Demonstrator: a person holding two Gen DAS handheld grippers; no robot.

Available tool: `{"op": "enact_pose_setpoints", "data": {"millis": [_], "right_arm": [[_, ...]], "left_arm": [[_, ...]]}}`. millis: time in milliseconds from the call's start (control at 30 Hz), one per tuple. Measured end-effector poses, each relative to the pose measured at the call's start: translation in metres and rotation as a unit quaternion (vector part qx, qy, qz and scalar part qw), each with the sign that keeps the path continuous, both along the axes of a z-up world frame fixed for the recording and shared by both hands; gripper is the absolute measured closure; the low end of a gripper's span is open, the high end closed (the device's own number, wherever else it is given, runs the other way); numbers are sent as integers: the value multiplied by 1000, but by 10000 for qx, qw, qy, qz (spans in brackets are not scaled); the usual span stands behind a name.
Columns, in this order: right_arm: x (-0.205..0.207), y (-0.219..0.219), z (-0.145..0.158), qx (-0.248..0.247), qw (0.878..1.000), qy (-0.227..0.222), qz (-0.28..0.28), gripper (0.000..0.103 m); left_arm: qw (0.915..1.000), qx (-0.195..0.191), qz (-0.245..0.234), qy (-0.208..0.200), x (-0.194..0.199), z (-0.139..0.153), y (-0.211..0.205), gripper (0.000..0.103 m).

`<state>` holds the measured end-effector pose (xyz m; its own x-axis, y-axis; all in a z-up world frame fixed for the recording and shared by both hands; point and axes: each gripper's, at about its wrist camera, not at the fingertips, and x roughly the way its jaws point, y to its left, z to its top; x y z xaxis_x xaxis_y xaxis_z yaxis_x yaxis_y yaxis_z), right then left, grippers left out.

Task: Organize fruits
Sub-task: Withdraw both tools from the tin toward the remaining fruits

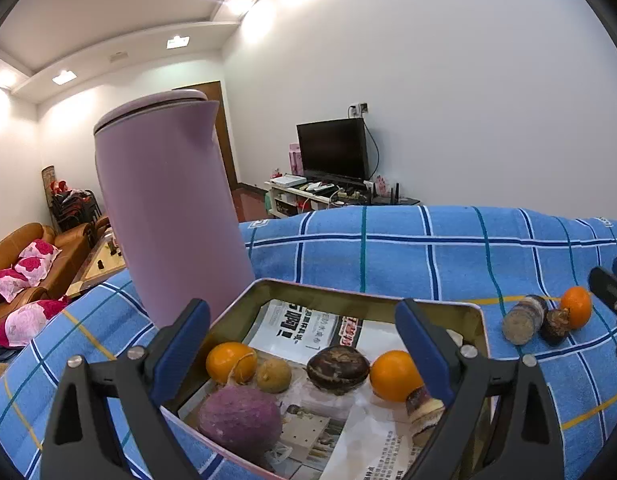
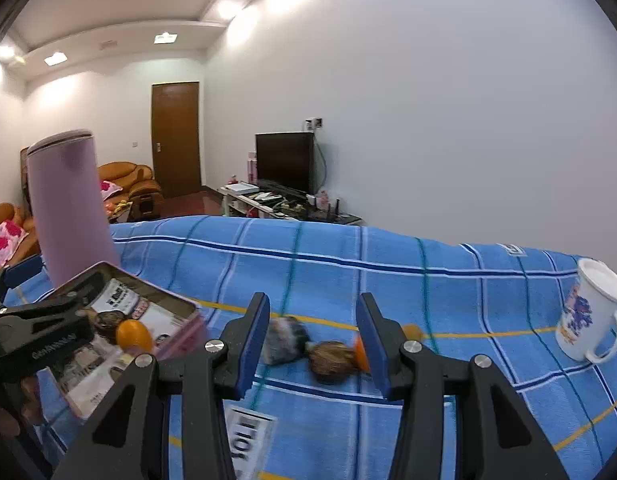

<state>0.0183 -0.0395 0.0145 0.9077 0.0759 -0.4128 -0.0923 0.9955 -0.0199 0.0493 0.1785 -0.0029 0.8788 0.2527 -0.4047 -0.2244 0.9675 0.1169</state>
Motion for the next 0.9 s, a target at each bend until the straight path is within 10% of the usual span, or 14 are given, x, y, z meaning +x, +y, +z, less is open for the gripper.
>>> {"op": "enact_pose_setpoints", "data": {"millis": [533, 900], "right_arm": [[0, -100, -5, 74, 9962, 438, -754, 56], [13, -163, -24, 643, 9841, 1388, -905, 56]], "left_arm": [[9996, 104, -249, -102, -23, 3, -40, 4], [9914, 41, -1238, 423, -34, -3, -114, 4]]}}
